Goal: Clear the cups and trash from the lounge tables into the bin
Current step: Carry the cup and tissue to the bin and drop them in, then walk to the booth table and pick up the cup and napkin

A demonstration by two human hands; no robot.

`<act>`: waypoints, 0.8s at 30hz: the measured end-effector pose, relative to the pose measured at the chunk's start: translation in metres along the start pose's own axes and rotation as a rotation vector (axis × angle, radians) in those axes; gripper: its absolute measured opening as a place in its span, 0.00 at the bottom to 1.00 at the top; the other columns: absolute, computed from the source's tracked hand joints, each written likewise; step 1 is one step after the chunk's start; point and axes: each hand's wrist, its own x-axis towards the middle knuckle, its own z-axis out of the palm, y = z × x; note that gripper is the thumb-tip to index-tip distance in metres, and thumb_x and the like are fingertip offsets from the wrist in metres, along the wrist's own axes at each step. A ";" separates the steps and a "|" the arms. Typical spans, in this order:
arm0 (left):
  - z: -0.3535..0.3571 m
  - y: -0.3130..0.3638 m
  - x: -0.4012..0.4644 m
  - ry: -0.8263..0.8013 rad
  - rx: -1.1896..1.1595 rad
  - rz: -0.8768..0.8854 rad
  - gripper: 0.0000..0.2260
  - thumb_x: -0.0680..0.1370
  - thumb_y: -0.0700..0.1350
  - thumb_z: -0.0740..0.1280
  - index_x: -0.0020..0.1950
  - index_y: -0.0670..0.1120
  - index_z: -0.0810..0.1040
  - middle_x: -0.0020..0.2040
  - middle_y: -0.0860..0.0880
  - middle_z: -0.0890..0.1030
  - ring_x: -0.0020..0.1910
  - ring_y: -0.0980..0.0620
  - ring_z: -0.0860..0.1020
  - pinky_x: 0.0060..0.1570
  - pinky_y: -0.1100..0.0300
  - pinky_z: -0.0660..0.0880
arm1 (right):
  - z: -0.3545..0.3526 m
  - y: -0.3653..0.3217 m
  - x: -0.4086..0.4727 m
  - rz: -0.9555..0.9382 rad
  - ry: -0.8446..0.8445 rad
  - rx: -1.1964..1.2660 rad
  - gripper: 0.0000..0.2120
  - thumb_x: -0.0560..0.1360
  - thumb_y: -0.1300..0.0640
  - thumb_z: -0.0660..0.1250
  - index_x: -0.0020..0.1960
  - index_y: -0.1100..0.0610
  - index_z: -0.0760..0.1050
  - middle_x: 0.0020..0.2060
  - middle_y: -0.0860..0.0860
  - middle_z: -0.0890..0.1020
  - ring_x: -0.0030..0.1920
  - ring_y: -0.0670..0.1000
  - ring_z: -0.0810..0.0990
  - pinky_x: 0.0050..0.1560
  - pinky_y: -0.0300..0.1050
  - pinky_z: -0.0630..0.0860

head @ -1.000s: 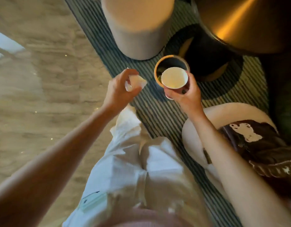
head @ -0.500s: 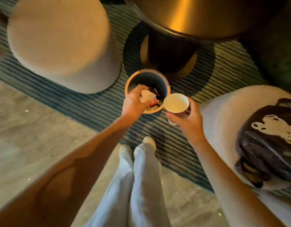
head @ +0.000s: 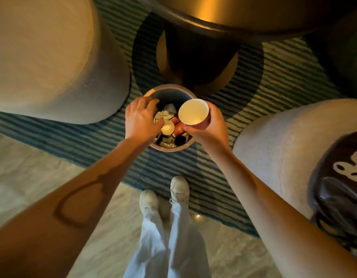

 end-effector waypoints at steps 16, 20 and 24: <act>-0.127 0.032 -0.036 -0.070 0.206 0.079 0.23 0.76 0.51 0.66 0.69 0.44 0.69 0.65 0.42 0.73 0.65 0.42 0.68 0.65 0.47 0.63 | -0.023 -0.102 -0.032 -0.158 0.022 -0.517 0.24 0.80 0.50 0.59 0.73 0.59 0.64 0.71 0.57 0.68 0.75 0.56 0.60 0.72 0.52 0.60; -0.163 0.067 -0.069 -0.120 0.195 0.206 0.24 0.76 0.51 0.65 0.70 0.44 0.68 0.66 0.42 0.72 0.66 0.42 0.68 0.65 0.46 0.62 | -0.053 -0.120 -0.102 -0.123 0.095 -0.475 0.24 0.80 0.53 0.59 0.74 0.58 0.63 0.74 0.56 0.65 0.76 0.54 0.56 0.74 0.49 0.56; -0.184 0.100 -0.121 -0.175 0.186 0.342 0.23 0.78 0.52 0.63 0.71 0.44 0.67 0.68 0.43 0.70 0.68 0.43 0.66 0.67 0.47 0.60 | -0.079 -0.128 -0.186 -0.059 0.273 -0.440 0.23 0.80 0.53 0.60 0.72 0.59 0.66 0.72 0.57 0.67 0.75 0.56 0.61 0.74 0.54 0.60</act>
